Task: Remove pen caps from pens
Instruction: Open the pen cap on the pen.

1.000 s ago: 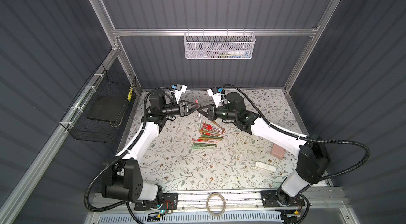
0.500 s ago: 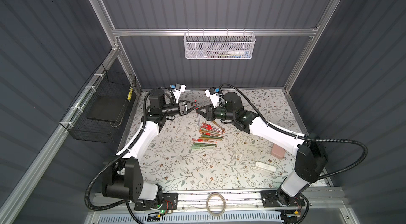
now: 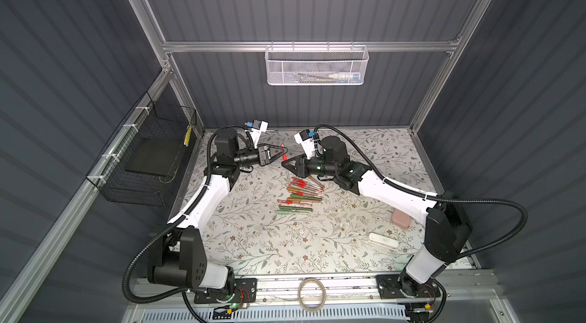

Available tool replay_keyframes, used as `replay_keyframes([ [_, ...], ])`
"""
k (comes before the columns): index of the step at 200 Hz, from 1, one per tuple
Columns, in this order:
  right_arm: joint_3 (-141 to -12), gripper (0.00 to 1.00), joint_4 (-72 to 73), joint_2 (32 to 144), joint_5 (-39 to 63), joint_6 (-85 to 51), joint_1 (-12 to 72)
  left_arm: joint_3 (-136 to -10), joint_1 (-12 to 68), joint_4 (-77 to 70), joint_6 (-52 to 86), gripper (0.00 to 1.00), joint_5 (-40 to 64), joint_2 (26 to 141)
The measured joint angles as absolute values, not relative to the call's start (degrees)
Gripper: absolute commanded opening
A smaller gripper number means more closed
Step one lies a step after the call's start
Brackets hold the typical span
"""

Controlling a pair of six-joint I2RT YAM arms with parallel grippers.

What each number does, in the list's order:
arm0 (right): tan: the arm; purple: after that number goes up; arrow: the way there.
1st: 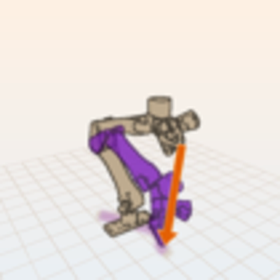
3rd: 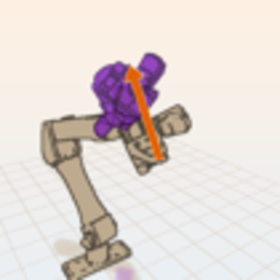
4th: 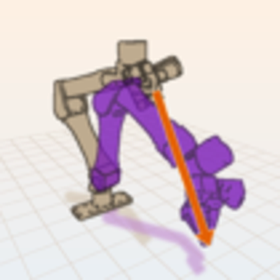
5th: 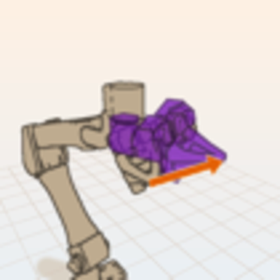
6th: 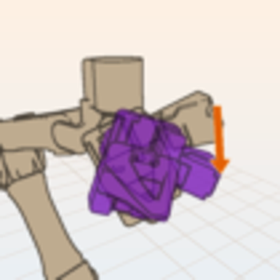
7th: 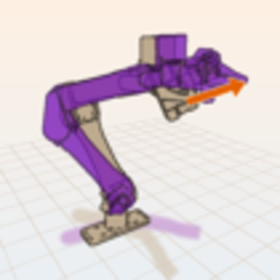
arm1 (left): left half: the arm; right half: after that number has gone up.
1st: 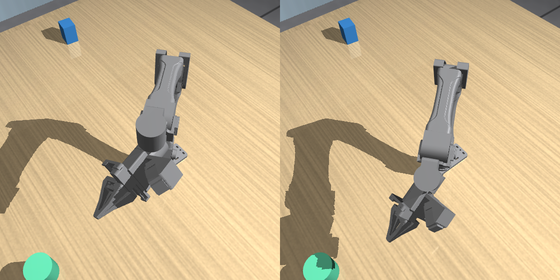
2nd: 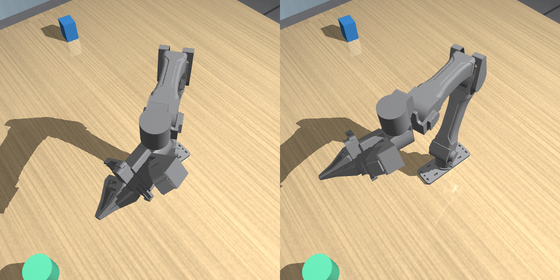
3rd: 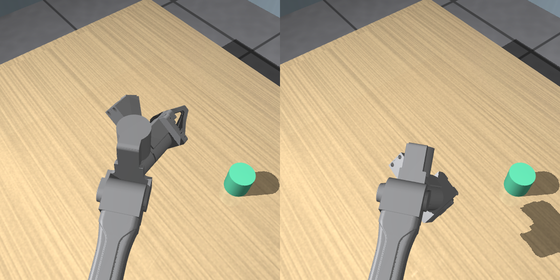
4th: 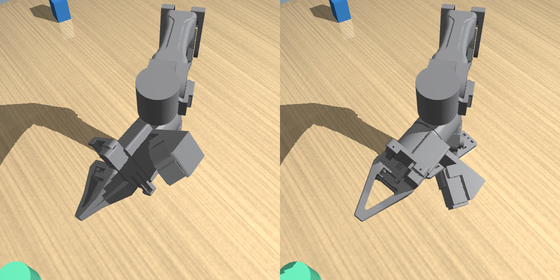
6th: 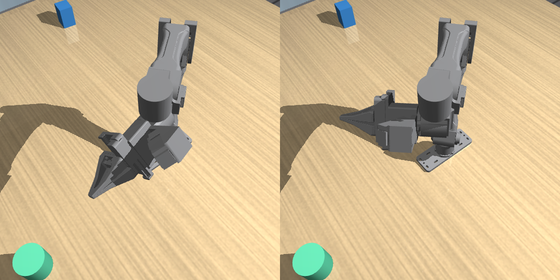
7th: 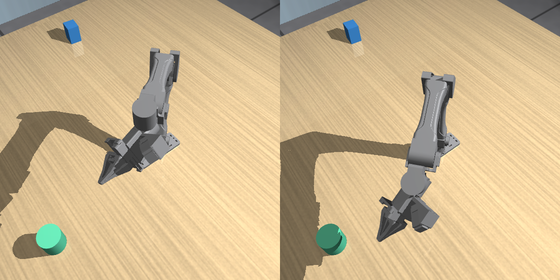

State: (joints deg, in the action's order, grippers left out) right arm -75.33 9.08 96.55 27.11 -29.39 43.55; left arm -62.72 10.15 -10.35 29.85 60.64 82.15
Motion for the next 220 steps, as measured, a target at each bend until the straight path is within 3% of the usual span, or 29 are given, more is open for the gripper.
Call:
replay_keyframes([
  [6,-75.33,0.00,9.26,96.62,27.16,-29.32,43.62,-62.72,10.04,-10.28,29.93,0.00,60.62,82.15],
  [179,-60.20,0.00,30.15,94.80,24.16,-32.21,45.06,-63.59,7.70,-2.09,30.63,0.00,64.34,84.05],
  [220,-53.63,0.00,21.47,96.53,26.52,-33.41,46.11,-74.24,0.16,-1.41,24.51,0.00,55.02,84.64],
])
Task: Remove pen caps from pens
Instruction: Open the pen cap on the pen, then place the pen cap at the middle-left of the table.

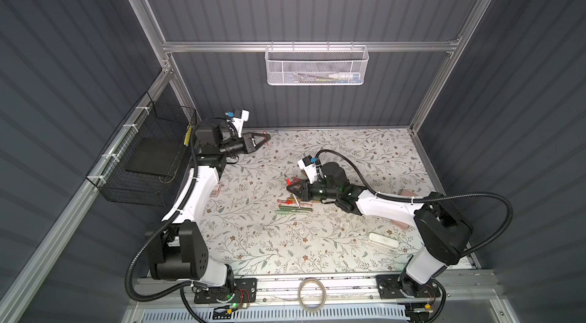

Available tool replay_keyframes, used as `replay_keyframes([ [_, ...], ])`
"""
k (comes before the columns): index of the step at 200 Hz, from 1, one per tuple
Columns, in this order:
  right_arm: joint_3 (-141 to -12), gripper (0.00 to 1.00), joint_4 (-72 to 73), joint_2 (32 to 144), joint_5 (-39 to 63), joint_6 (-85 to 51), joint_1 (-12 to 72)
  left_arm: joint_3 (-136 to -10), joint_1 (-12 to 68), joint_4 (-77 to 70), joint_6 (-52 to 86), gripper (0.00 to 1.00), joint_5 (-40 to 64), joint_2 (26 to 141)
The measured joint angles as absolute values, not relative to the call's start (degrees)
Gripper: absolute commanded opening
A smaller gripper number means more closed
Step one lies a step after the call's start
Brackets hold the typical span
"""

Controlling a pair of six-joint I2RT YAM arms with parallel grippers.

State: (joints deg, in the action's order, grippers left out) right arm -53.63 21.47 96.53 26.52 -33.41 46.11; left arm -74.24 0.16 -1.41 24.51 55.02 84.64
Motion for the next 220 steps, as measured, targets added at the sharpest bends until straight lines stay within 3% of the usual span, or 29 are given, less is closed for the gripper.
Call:
replay_keyframes([
  [44,-53.12,0.00,18.17,97.17,26.68,-33.41,46.41,-78.81,0.43,1.10,20.91,0.00,50.50,85.43],
  [101,-51.75,0.00,13.23,88.73,23.64,-30.87,43.66,-75.83,0.62,17.41,9.52,0.00,39.70,85.25],
  [160,-51.88,0.00,1.32,81.60,20.05,-24.40,30.48,-68.79,0.62,28.21,0.91,0.00,24.23,89.82],
  [220,-53.15,0.00,-9.43,81.52,13.63,-18.46,19.62,-72.49,0.64,29.98,0.45,0.00,12.80,101.80],
])
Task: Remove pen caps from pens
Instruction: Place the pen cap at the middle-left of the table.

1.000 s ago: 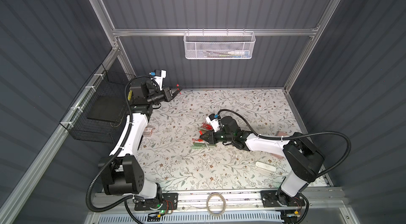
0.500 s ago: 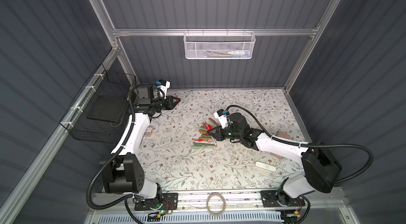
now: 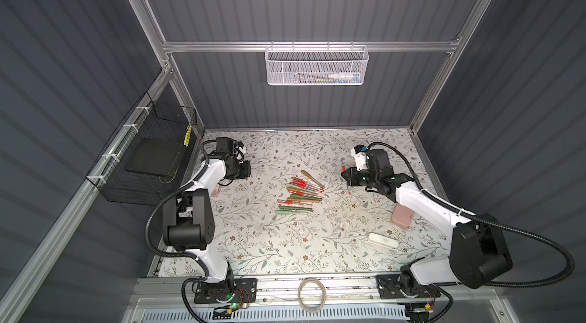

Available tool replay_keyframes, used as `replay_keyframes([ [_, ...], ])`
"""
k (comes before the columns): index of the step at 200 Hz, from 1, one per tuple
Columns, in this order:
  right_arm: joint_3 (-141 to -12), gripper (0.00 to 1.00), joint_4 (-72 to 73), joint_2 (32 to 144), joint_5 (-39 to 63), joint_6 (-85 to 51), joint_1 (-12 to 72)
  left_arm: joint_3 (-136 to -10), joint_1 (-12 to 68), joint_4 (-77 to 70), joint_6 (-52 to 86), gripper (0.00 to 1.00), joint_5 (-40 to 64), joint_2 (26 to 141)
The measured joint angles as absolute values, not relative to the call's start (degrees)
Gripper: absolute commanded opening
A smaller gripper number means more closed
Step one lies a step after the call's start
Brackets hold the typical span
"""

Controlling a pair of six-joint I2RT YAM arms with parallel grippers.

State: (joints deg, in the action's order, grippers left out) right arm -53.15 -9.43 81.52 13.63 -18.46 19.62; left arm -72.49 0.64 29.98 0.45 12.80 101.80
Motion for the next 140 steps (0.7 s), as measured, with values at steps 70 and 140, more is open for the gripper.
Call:
replay_keyframes([
  [70,-59.42,0.00,-15.07,91.81,8.51,-14.24,15.16,-73.71,0.64,31.27,2.17,0.00,9.13,108.51],
  [140,-65.36,0.00,-17.52,99.33,4.40,-11.94,13.69,-75.05,0.64,31.27,3.18,0.05,7.01,112.09],
])
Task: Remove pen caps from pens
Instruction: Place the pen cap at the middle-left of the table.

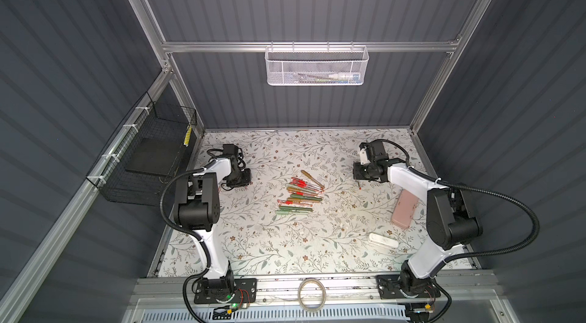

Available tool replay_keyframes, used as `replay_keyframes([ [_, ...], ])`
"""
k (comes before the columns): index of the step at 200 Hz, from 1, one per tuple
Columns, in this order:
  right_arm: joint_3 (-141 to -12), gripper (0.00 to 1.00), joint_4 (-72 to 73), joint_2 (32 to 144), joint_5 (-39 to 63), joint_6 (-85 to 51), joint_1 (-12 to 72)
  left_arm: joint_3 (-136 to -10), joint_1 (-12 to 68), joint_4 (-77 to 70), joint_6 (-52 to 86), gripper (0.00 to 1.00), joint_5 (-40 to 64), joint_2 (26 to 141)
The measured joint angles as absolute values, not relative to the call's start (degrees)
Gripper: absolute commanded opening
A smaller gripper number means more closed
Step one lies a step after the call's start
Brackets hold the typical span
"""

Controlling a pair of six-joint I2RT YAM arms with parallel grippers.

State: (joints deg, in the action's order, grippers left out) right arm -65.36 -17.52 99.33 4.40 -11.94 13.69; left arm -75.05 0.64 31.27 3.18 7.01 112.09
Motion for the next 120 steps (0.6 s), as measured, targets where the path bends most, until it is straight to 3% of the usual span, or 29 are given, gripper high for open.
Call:
replay_keyframes([
  [34,-65.69,0.00,-18.61,100.66,4.05,-11.49,12.16,-75.48,0.67,30.96,3.36,0.26,5.89,112.51],
  [120,-72.90,0.00,-23.68,106.61,1.72,-11.53,11.09,-75.61,1.45,30.83,3.22,0.47,4.69,112.18],
])
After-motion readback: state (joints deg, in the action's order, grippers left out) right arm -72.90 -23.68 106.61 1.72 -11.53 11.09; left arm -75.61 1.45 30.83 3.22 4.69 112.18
